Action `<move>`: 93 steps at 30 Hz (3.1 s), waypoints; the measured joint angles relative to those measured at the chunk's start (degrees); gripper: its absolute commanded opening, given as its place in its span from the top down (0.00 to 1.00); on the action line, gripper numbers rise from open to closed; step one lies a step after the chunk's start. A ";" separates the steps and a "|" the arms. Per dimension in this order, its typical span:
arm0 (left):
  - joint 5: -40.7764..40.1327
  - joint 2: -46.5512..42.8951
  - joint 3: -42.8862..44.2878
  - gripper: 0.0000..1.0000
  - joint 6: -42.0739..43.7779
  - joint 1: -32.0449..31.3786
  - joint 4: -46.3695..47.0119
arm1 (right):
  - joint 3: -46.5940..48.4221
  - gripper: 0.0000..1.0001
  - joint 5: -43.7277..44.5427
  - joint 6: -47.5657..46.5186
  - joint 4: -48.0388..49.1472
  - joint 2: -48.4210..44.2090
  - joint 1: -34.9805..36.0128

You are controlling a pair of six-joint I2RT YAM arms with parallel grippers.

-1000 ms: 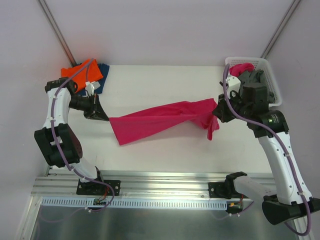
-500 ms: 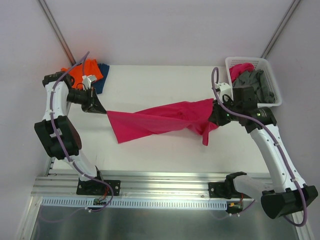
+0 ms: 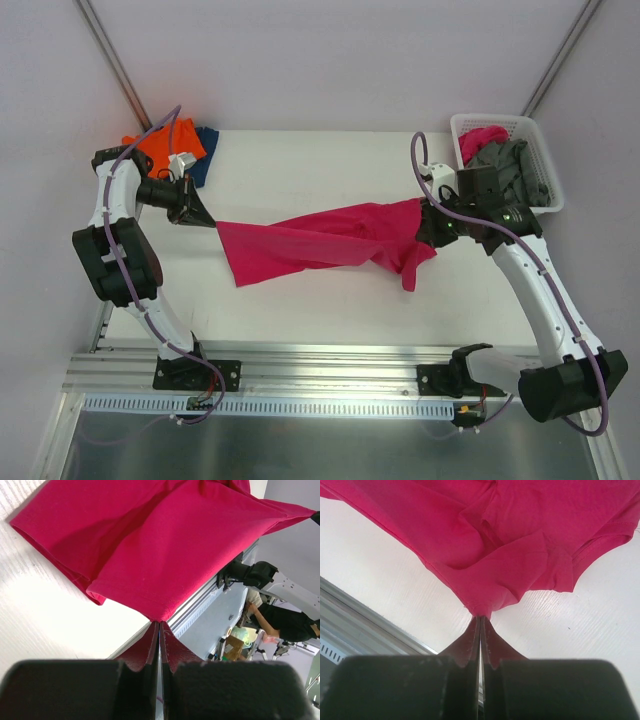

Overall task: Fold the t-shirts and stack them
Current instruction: Fold the tshirt

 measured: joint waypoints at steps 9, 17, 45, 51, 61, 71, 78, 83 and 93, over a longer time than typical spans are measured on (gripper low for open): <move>0.00 1.11 -0.52 1.00 0.31 0.00 -0.07 | 3.13 0.99 0.48 -2.21 1.38 6.23 -0.04; -2.21 7.76 -0.57 1.00 -0.44 0.00 -0.13 | 9.64 0.99 0.57 -3.52 3.56 18.93 -0.04; -7.76 27.54 11.80 0.01 -3.65 -4.20 0.90 | 31.08 0.48 5.07 -3.54 5.03 51.23 0.81; -7.58 17.92 4.68 0.01 -3.72 -5.44 1.09 | 23.41 0.49 5.07 -2.93 5.40 44.39 0.83; -6.54 10.60 -8.41 0.01 -3.85 -10.05 0.44 | 6.14 0.45 1.49 2.47 3.80 27.91 1.33; -6.86 17.03 -6.91 0.01 -4.50 -11.28 0.72 | 7.93 0.50 -0.50 4.98 3.41 32.59 1.27; -7.04 19.08 -6.91 0.01 -4.92 -11.30 0.72 | 11.63 0.52 -1.14 6.40 3.82 39.47 0.44; -7.04 19.19 -6.91 0.01 -4.94 -11.30 0.72 | 11.63 0.54 -1.42 7.28 3.78 40.85 0.20; -7.28 20.02 -6.91 0.01 -5.01 -11.30 0.72 | 8.61 0.63 -2.03 8.46 3.93 40.85 -1.60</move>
